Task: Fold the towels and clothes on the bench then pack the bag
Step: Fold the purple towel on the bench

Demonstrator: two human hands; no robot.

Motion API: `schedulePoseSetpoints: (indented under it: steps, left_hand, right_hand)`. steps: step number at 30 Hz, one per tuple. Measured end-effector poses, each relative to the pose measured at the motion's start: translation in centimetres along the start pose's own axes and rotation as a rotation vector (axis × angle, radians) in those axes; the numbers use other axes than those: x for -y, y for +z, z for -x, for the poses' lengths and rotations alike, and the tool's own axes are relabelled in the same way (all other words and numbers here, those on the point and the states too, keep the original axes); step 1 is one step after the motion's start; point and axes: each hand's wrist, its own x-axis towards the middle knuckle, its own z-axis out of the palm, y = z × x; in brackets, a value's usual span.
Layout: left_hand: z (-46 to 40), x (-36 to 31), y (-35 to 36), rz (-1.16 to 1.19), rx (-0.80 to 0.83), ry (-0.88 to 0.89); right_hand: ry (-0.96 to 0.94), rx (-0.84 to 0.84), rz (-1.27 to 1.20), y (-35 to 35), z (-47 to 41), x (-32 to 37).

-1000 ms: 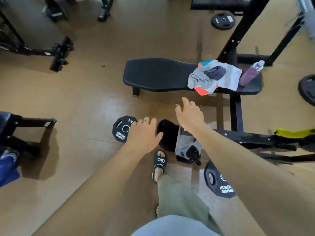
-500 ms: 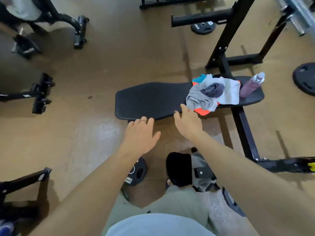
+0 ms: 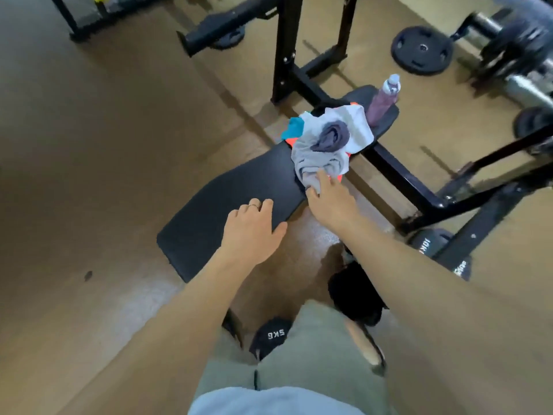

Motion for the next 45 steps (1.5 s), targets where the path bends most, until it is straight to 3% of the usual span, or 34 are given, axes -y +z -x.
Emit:
schedulePoseSetpoints:
  steps: [10, 20, 27, 31, 34, 37, 40, 45]
  left_hand:
    - [-10.0, 3.5, 2.3, 0.045, 0.024, 0.15]
    - [-29.3, 2.2, 18.9, 0.142, -0.077, 0.194]
    - [-35.3, 4.2, 26.6, 0.211, -0.228, 0.251]
    - [-35.6, 4.5, 27.9, 0.308, -0.261, 0.25]
    - [-34.2, 4.5, 27.6, 0.501, -0.242, 0.201]
    - [-31.9, 4.2, 25.9, 0.822, -0.247, 0.206]
    - [-29.0, 5.0, 24.6, 0.957, -0.381, 0.3]
    - [-22.3, 7.4, 24.6, 1.088, -0.455, 0.143]
  right_hand:
    - [0.254, -0.116, -0.243, 2.0, -9.1, -0.3]
    - [0.295, -0.327, -0.407, 12.8, -31.2, -11.1]
    - [0.261, -0.586, -0.393, 16.8, -39.9, -15.7]
    - [0.187, -0.799, -0.517, 17.2, -38.6, -15.0]
    - [0.087, -0.856, -0.559, 17.7, -34.1, -11.9]
    - [-0.161, -0.788, -0.699, 19.7, -28.3, -8.6]
    - [-0.346, -0.652, -0.789, 21.6, -22.3, -6.2]
    - [-0.383, -0.402, -0.998, 23.6, -16.9, -5.0]
